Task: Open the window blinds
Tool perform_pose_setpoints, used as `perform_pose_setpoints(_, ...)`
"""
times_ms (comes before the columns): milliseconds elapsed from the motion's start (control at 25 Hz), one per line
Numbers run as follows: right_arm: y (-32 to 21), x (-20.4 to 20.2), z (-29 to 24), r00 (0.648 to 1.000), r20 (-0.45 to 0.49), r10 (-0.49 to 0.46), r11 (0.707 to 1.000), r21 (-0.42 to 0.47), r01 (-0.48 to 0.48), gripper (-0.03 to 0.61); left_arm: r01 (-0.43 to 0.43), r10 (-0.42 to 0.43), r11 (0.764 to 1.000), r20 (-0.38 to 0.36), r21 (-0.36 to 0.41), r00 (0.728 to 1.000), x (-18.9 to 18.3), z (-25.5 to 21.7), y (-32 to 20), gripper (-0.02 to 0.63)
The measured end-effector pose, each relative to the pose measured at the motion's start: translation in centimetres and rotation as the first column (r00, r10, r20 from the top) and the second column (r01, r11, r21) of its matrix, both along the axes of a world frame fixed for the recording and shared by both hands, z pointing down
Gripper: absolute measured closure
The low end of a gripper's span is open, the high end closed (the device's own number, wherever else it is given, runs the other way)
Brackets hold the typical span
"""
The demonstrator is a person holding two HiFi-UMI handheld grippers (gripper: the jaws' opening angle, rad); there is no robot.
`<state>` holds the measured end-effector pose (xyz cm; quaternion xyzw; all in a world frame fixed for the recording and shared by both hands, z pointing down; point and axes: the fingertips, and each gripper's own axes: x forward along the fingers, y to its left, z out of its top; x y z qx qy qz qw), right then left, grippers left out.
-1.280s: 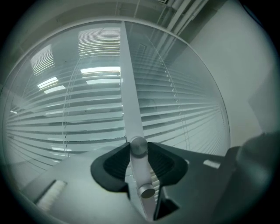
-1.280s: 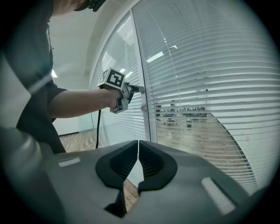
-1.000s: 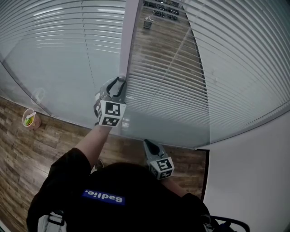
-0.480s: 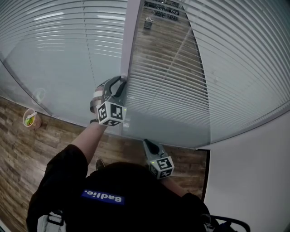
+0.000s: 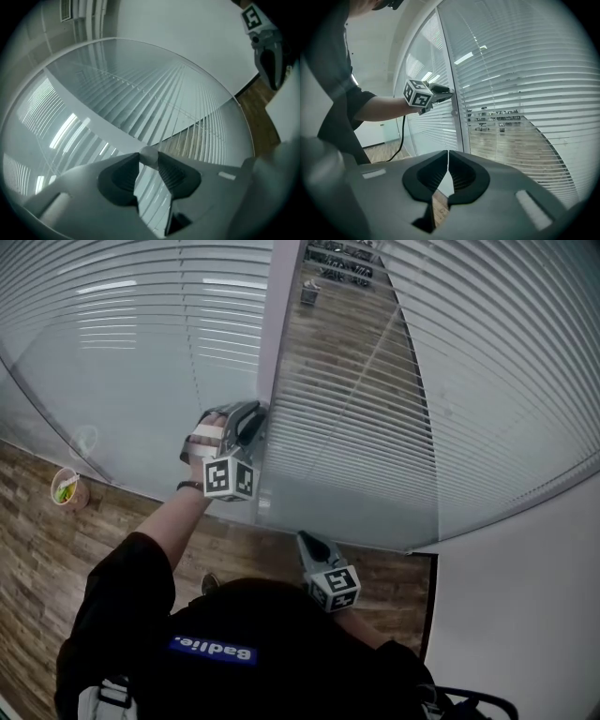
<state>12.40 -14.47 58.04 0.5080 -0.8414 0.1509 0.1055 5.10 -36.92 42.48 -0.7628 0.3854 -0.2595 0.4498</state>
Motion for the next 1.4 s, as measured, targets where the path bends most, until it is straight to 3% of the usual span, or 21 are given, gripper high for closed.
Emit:
perform_pose_setpoints(440, 0.0, -0.8, -0.4, 1.0, 0.011, 0.005, 1.0, -0.007, -0.005, 0.568, -0.04, 0.025, 0.996, 0.177, 0.08, 0.984, 0.0, -0.6, 0.4, 0.491)
perform_pose_setpoints(920, -0.4, -1.6, 0.2, 1.0, 0.001, -0.002, 1.0, -0.018, 0.002, 0.568, -0.091, 0.014, 0.979, 0.387, 0.181, 0.922, 0.1, 0.0, 0.3, 0.491)
perform_pose_setpoints(1200, -0.6, -1.8, 0.3, 1.0, 0.005, 0.003, 1.0, -0.025, -0.003, 0.568, -0.098, 0.006, 0.975, 0.417, 0.2, 0.909, 0.3, -0.2, 0.3, 0.491)
perform_pose_setpoints(1400, -0.7, -2.1, 0.5, 1.0, -0.008, -0.003, 0.999, -0.032, 0.003, 0.565, -0.076, 0.025, 0.989, 0.355, 0.131, 0.935, 0.0, 0.7, 0.1, 0.475)
